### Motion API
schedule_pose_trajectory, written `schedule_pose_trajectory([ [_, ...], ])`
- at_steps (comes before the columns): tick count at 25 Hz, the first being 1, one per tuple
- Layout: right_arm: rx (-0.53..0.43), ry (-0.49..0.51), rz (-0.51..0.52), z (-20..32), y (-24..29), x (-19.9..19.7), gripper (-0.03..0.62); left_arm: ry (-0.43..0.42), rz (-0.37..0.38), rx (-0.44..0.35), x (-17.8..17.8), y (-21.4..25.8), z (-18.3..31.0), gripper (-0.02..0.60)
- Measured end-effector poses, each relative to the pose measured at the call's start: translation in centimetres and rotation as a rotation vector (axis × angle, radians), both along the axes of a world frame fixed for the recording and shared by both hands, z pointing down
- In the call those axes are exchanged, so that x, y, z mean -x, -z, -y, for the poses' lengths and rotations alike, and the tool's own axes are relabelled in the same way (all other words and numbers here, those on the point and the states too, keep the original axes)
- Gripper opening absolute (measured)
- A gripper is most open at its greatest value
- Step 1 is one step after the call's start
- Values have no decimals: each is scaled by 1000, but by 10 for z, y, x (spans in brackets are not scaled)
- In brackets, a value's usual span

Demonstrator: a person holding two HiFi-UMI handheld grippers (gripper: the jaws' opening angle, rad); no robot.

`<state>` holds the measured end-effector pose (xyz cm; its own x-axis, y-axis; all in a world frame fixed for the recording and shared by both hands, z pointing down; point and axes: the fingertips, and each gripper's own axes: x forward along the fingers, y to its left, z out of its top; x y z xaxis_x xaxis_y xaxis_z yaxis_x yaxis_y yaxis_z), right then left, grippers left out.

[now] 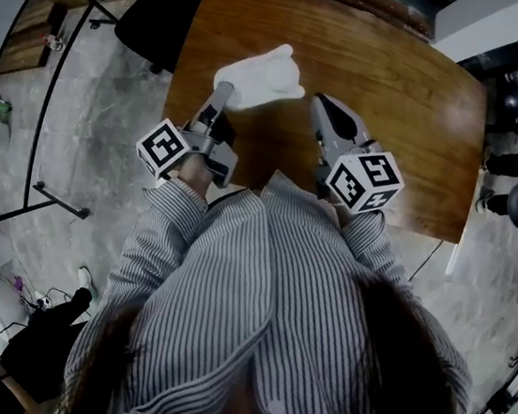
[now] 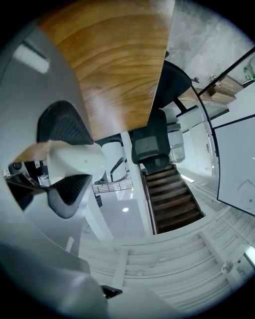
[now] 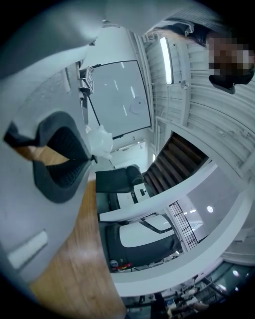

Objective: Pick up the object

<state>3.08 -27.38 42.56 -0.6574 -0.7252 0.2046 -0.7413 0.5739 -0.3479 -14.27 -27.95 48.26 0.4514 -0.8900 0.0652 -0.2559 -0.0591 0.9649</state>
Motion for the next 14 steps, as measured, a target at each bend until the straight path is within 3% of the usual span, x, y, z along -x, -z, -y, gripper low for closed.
schedule_pose_trajectory([
  [14, 19, 1, -21, -3, -6, 0, 2, -11, 23, 3, 2, -2, 1, 184],
])
